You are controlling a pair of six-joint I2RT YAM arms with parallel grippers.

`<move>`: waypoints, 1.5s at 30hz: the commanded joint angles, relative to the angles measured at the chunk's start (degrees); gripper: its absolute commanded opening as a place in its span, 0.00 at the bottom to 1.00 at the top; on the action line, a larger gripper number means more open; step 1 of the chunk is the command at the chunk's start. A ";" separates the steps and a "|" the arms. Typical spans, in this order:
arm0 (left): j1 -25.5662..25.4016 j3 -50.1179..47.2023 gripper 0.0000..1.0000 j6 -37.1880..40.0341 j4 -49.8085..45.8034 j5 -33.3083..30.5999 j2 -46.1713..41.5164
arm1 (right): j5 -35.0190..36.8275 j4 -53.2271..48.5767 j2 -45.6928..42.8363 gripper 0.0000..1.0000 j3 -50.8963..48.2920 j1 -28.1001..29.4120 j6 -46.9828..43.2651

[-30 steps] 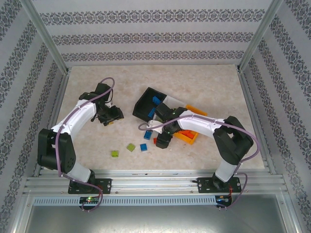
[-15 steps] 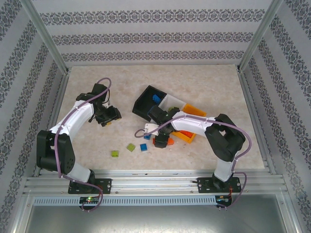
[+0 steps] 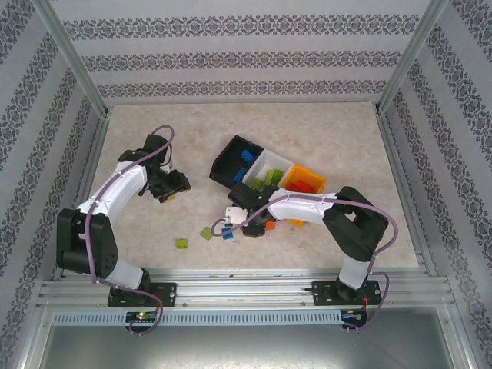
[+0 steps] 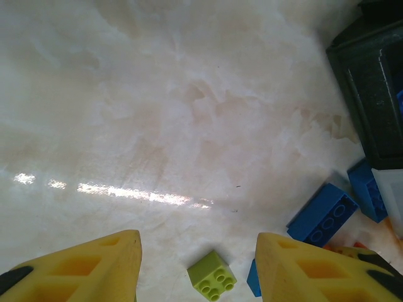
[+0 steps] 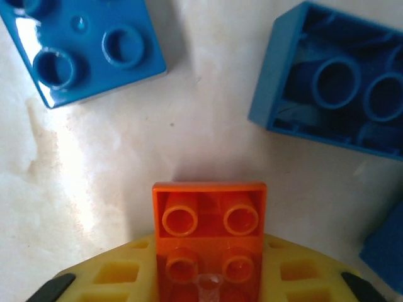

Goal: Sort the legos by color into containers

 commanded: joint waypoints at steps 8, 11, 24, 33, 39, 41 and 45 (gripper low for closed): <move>0.36 0.47 0.51 0.52 0.23 0.63 -2.25 | 3.33 -5.79 -17.62 0.17 1.71 -9.06 11.19; 0.35 0.27 0.51 0.89 0.26 1.03 -2.28 | 4.01 -9.67 -18.77 0.18 0.37 -15.41 12.97; 0.41 -1.11 0.51 1.13 0.03 1.16 -3.76 | 4.30 -13.86 -21.99 0.67 -0.12 -18.55 17.15; 0.35 -2.04 0.51 0.42 0.38 0.92 -5.08 | -2.19 -16.17 -20.23 0.68 -4.89 -8.22 48.43; 0.36 -1.32 0.51 1.26 -1.43 0.44 -5.15 | -2.09 -10.63 -14.11 0.66 -5.85 -8.26 52.70; 0.35 -0.90 0.51 1.55 -2.21 -0.18 -5.35 | -2.05 -9.40 -11.48 0.66 -5.39 -8.25 52.70; 0.36 -0.82 0.51 1.72 -2.97 -1.12 -6.22 | -1.53 -6.90 -7.03 0.65 -4.52 -8.87 51.95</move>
